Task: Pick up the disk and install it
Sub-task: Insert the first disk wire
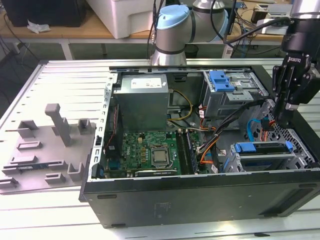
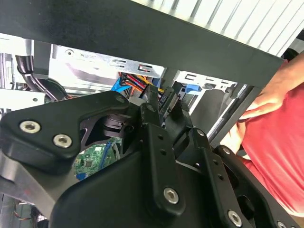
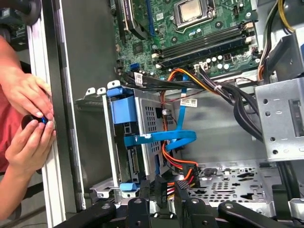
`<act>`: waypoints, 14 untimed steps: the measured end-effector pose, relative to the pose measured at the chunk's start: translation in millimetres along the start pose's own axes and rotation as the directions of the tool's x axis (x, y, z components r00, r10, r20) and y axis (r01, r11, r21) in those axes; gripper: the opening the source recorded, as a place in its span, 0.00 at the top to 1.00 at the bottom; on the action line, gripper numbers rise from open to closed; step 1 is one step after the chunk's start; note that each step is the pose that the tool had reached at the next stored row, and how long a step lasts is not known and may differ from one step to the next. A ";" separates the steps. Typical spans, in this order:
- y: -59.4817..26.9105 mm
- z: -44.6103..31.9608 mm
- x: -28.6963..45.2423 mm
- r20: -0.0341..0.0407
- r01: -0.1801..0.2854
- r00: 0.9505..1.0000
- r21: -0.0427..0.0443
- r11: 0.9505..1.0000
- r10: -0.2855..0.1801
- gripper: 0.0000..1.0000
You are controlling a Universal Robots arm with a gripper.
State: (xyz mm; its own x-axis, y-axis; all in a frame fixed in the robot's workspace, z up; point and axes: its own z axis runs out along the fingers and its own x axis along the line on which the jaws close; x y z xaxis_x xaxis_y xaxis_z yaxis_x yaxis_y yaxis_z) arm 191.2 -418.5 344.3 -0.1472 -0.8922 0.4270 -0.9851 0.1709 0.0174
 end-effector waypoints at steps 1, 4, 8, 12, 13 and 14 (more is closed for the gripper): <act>0.0 0.5 -0.3 0.000 0.000 1.000 0.000 1.000 0.000 0.66; 0.0 1.7 -0.9 0.000 0.000 1.000 0.000 1.000 0.000 0.66; 0.0 2.6 -1.4 0.000 0.000 1.000 0.000 1.000 0.000 0.66; 0.2 3.1 -1.8 0.000 0.000 1.000 0.000 1.000 0.000 0.66; 0.3 3.1 -1.9 0.000 -0.001 1.000 0.000 1.000 0.001 0.66; 0.4 3.1 -2.2 0.000 -0.002 1.000 -0.001 1.000 0.002 0.66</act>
State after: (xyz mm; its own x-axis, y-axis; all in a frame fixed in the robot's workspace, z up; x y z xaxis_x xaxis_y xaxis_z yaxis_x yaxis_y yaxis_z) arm 190.8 -417.8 340.6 -0.1495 -0.8918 0.4271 -0.9847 0.1734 0.0175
